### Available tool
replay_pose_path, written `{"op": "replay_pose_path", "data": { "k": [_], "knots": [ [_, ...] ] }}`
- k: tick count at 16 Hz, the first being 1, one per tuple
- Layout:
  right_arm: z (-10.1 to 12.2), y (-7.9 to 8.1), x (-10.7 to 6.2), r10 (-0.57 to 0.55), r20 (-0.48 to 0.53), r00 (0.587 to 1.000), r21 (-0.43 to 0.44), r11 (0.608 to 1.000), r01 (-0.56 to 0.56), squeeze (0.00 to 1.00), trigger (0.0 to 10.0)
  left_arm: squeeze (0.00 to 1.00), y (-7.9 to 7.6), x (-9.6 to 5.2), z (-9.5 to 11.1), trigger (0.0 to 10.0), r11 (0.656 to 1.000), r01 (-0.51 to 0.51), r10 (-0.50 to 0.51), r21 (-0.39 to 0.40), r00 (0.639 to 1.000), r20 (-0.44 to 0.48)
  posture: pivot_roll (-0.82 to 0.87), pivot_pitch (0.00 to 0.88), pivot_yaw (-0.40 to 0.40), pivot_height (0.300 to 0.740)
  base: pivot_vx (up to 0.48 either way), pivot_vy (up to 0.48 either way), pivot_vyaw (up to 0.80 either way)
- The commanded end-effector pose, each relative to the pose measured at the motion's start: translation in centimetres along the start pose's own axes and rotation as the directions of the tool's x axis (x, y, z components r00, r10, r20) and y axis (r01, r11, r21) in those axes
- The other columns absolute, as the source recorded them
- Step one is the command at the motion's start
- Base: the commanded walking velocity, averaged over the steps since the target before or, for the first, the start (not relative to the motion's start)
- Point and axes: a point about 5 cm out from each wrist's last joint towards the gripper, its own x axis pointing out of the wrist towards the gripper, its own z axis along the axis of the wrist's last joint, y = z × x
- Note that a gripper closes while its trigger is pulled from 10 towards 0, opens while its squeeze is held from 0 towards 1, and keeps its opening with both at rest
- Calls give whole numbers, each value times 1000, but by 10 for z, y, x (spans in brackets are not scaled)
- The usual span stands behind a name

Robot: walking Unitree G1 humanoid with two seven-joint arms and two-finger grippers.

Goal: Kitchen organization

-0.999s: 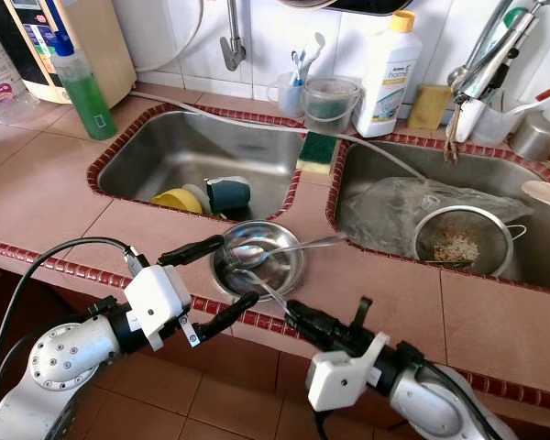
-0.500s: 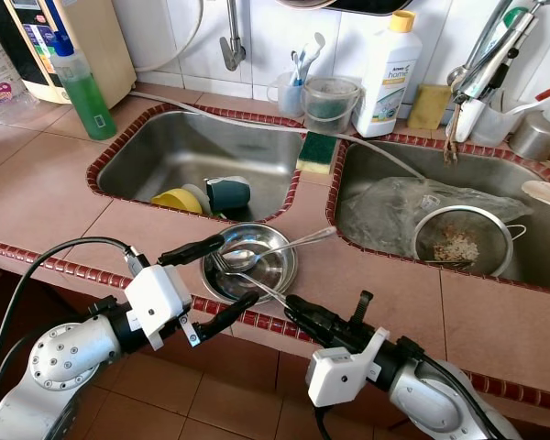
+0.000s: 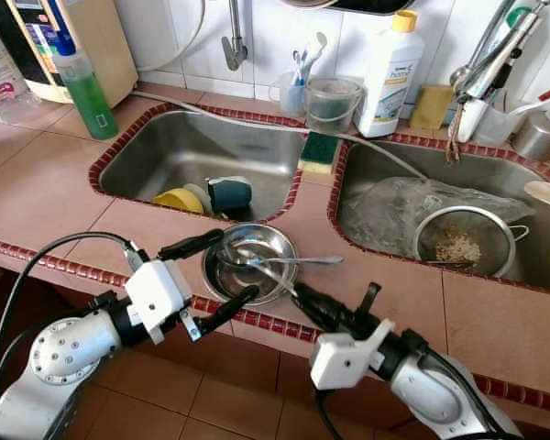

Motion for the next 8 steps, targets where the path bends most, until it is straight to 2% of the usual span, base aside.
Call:
{"op": "replay_pose_path", "data": {
  "k": [1,5,7,8],
  "knots": [
    [0,-9,1,-52,1,999,0,999,52,0,10000,0,3,0,-1,10000,1000,6,-6,13,1000,-3,-191,97,43,740,0,0,0],
    [4,-21,6,-155,22,988,50,987,154,0,10000,0,5,1,-1,10000,1000,8,-8,25,1000,2,-186,87,45,740,0,0,0],
    [1,-31,8,-262,-3,965,119,958,261,0,10000,0,8,1,-2,10000,999,0,0,33,1000,-1,-182,80,45,740,0,0,0],
    [-3,-40,10,-365,-58,929,224,902,368,0,10000,0,12,2,-2,10000,1000,-23,23,18,1000,4,-182,79,45,740,0,0,0]
  ]
}}
